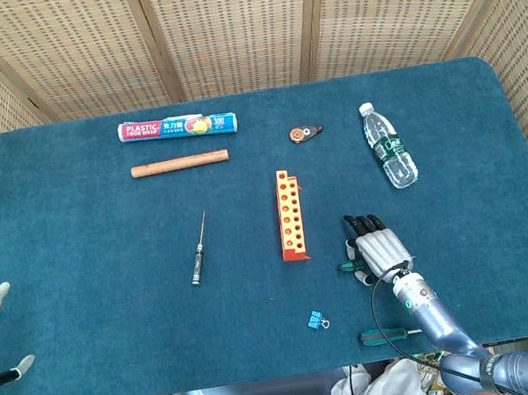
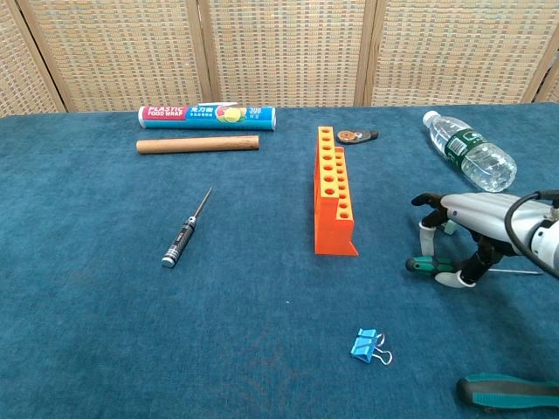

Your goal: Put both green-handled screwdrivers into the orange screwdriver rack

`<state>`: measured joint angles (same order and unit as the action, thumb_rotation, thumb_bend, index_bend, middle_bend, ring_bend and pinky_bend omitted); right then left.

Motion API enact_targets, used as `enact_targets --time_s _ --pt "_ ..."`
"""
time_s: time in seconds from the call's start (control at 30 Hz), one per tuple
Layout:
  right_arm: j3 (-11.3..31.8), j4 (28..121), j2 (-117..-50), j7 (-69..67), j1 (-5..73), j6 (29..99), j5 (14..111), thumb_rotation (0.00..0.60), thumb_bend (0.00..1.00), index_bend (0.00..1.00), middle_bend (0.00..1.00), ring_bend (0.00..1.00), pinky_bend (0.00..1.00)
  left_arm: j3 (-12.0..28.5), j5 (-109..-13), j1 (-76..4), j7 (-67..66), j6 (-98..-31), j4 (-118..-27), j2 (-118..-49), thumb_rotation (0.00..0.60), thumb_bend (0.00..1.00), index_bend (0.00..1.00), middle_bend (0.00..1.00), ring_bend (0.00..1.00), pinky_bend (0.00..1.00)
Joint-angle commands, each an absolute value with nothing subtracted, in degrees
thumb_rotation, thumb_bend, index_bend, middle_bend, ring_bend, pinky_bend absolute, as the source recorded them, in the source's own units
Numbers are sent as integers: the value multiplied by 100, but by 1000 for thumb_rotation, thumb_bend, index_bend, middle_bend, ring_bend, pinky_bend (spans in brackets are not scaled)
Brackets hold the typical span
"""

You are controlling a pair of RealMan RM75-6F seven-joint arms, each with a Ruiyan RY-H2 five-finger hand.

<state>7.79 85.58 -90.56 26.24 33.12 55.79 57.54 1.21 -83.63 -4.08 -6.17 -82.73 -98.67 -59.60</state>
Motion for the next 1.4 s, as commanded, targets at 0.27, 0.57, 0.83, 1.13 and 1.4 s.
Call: enact_targets --time_s 0.27,0.57,0.83,1.13,1.4 --pt "1339 9841 -8177 1085 3184 5397 6043 600 393 592 6 0 0 113 -8367 -412 -512 -8256 -9882 -5919 600 0 0 0 0 0" --pt "1964 11002 -7284 145 3056 5792 6517 600 400 599 56 0 0 123 -8348 -439 -260 -8190 -9863 -5830 600 0 0 0 0 0" --pt "2364 11401 -7024 -909 3217 5583 6522 600 400 605 83 0 0 143 -8317 -447 -125 -8178 -9867 -5770 600 0 0 0 0 0" --pt "2565 10991 -7505 -2050 3471 5372 6231 600 400 615 115 0 0 113 -8373 -453 -137 -8176 -9873 -5768 600 0 0 0 0 0" --pt "2701 10575 -8162 -2592 3636 5522 5842 600 400 625 120 0 0 134 -8339 -469 -54 -8153 -9852 -5743 600 0 0 0 0 0"
